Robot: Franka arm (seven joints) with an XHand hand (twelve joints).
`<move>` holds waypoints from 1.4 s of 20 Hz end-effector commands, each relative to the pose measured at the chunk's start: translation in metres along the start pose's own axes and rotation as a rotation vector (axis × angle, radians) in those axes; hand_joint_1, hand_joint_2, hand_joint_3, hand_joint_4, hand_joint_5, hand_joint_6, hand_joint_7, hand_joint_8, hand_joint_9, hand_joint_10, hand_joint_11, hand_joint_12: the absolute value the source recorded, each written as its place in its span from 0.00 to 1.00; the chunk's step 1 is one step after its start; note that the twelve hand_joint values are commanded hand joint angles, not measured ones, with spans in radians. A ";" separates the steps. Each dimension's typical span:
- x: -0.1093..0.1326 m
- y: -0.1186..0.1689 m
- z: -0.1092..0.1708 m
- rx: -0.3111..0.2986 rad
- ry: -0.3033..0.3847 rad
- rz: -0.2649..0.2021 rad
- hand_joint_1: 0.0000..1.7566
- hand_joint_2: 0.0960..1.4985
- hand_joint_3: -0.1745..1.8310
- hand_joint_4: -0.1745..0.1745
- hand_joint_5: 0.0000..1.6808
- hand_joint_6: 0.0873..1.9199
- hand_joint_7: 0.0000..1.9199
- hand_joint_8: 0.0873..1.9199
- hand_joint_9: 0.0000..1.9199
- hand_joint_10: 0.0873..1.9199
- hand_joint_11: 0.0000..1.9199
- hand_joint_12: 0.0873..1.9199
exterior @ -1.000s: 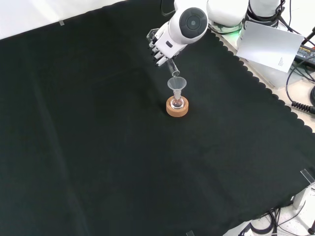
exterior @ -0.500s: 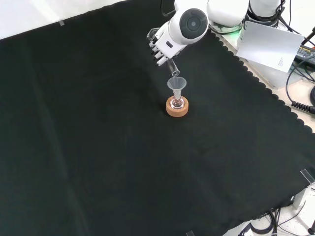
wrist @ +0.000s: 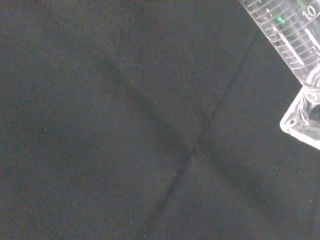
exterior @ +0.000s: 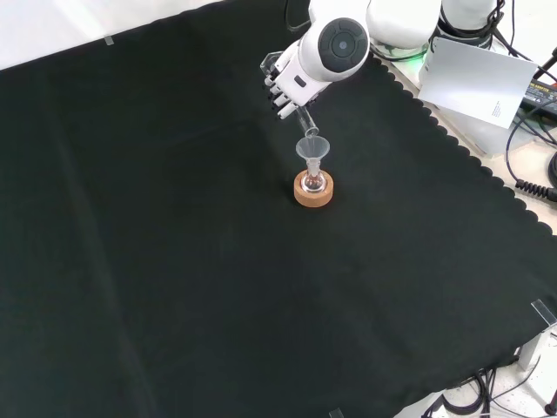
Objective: Pour the water from the graduated cylinder into the round-bottom flask.
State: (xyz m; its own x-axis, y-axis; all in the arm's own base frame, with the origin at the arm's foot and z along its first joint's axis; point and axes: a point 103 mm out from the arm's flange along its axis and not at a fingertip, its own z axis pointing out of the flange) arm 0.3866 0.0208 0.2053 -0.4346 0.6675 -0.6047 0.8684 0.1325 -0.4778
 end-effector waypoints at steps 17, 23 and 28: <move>-0.010 0.001 0.010 -0.115 0.290 -0.028 0.62 0.75 0.09 0.33 0.55 0.55 0.62 0.17 0.74 0.00 0.69 0.34; -0.016 0.002 0.014 -0.221 0.465 -0.051 0.62 0.75 0.09 0.32 0.55 0.55 0.62 0.17 0.74 0.00 0.69 0.34; -0.019 0.004 0.013 -0.296 0.562 -0.073 0.62 0.75 0.09 0.32 0.55 0.55 0.62 0.17 0.74 0.00 0.69 0.34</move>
State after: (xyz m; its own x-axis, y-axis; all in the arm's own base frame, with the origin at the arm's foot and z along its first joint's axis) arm 0.3881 -0.0010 0.2026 -0.3749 0.8573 -0.3528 0.8833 0.2149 -0.4166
